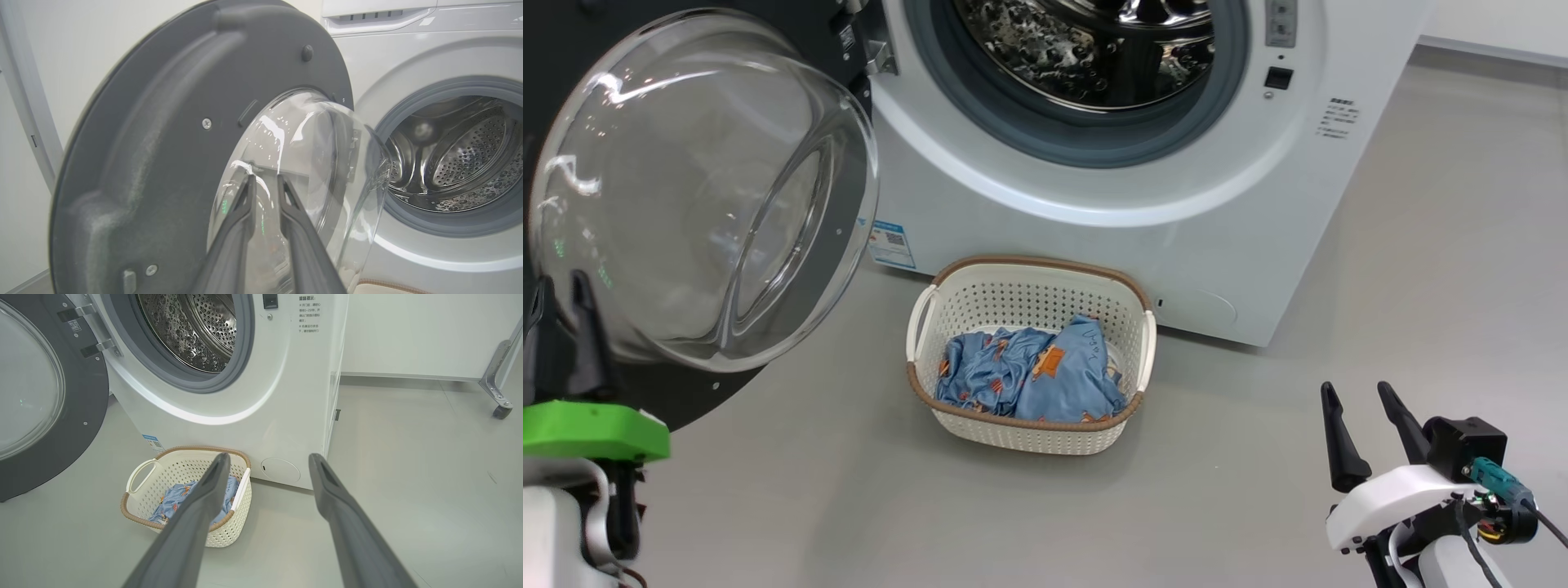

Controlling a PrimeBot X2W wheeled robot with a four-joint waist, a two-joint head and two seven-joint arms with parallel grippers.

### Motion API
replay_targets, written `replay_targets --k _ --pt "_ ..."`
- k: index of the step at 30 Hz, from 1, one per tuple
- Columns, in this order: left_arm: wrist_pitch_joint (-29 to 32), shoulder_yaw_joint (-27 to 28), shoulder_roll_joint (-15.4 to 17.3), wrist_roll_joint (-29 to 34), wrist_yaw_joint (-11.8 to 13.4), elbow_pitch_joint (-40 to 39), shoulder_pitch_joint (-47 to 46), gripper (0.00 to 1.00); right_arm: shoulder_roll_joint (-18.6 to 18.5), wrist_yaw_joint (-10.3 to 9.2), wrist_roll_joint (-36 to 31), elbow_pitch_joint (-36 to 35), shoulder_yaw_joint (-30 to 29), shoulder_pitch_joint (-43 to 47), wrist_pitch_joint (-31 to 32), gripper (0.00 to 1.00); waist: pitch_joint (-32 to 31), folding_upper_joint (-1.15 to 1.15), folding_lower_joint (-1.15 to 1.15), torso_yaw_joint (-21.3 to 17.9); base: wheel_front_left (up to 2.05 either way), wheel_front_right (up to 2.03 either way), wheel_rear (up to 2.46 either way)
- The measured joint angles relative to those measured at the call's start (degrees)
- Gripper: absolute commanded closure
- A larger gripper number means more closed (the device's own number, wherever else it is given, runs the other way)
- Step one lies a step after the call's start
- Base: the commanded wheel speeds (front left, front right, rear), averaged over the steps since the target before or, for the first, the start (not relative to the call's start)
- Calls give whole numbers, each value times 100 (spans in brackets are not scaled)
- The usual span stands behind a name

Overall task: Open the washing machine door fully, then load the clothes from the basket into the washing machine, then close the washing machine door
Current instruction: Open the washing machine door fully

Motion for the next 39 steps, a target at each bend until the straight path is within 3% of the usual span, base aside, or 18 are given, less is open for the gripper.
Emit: replay_targets --k 14,30,39 --pt "0 -522 -299 300 -64 -497 719 0 74 22 102 -135 104 56 -26 0 -171 0 0 -689 0 0 0" --pt "1 -398 -364 466 -64 -412 1547 0 116 20 -53 -608 44 130 -29 0 -343 0 0 -1451 0 0 0" --pt "1 -389 -467 527 -65 -387 1812 0 125 12 -133 -877 -26 318 -42 0 -523 0 0 -1633 0 0 0"
